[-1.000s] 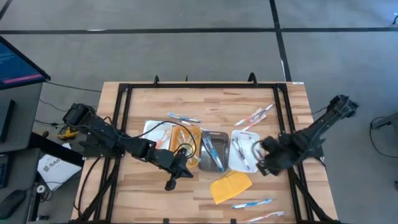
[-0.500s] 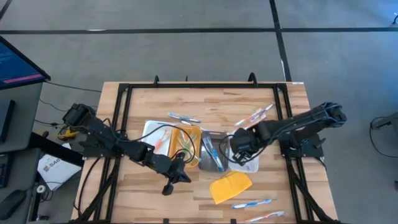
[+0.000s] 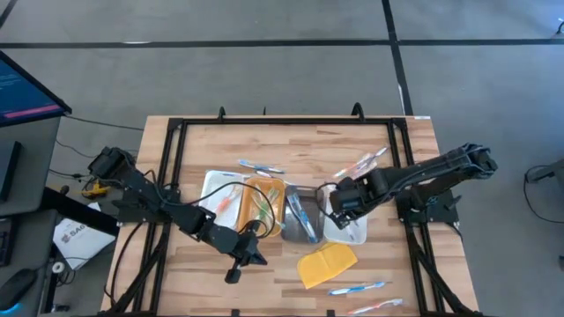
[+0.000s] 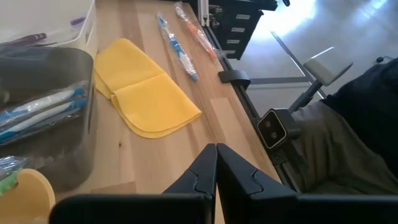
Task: Pick & Place Toothbrushes
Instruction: Put the purple toothbrush into the right white bin
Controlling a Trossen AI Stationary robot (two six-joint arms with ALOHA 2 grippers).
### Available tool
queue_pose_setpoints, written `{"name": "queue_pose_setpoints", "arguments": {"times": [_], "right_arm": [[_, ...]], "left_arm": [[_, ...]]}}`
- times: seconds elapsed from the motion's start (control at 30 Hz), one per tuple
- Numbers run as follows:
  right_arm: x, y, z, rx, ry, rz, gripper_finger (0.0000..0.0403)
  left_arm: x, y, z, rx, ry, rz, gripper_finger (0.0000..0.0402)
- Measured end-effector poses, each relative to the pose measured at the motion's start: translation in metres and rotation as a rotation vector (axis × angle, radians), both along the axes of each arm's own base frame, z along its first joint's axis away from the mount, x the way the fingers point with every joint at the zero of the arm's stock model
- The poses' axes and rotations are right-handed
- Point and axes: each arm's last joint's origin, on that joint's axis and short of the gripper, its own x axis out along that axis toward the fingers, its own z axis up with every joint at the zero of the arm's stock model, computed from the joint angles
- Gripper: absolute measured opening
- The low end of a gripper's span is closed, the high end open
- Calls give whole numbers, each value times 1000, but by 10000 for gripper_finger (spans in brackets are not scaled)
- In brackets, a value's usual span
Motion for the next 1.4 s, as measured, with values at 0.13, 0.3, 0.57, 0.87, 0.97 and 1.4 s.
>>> {"name": "queue_pose_setpoints", "arguments": {"times": [0.13, 0.3, 0.57, 0.87, 0.97, 1.4], "right_arm": [[-6, 5, -18, -1, 34, -29, 0], [-3, 9, -24, 18, -12, -31, 0], [-9, 11, -35, 32, 24, -42, 0], [-8, 7, -52, 96, 5, -32, 0], [-10, 4, -53, 89, 25, -40, 0], [-12, -1, -53, 54, 55, -75, 0]], "left_arm": [[0, -1, 0, 17, -8, -13, 1], [0, -1, 0, 19, -9, -14, 1], [0, 0, 0, 17, -13, -12, 1], [0, -1, 1, 16, -18, -10, 1], [0, -1, 1, 17, -18, -8, 1], [1, 1, 1, 18, -20, -2, 1]]}}
